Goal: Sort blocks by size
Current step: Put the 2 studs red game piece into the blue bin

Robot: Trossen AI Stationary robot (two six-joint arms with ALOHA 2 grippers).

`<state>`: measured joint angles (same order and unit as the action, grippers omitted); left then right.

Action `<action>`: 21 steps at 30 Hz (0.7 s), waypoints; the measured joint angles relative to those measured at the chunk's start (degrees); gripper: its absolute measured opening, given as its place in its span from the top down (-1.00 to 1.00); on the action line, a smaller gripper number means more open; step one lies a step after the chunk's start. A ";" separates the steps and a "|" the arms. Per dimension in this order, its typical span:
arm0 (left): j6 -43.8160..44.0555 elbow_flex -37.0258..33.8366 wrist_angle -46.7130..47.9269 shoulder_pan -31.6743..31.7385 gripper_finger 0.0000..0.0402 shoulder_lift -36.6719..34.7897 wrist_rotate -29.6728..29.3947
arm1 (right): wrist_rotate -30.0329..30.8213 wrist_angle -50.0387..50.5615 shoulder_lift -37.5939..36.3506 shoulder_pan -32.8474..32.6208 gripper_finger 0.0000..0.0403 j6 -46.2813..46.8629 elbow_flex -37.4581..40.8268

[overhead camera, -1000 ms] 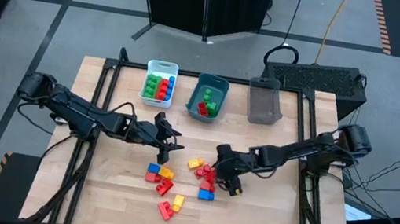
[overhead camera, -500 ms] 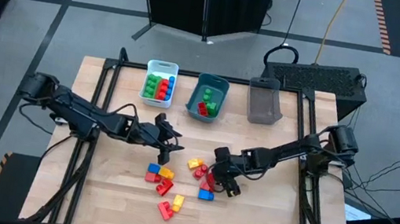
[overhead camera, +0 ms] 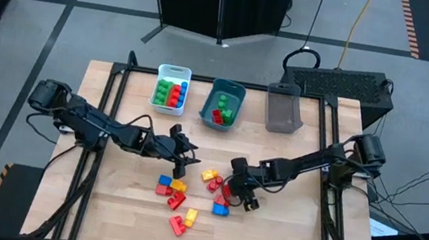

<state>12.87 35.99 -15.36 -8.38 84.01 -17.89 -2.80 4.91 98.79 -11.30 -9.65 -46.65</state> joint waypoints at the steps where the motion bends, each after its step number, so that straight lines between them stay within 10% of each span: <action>1: -0.12 0.00 -0.02 0.00 0.09 0.00 0.02 | 0.50 0.29 -0.48 0.38 0.26 0.15 -0.02; 21: -0.06 0.04 2.45 0.00 0.09 -0.02 0.04 | 0.15 -0.84 -6.50 19.07 0.17 -8.22 -11.76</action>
<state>12.81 36.03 -12.91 -8.38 83.99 -17.85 -2.65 4.07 92.29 7.77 -17.87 -58.42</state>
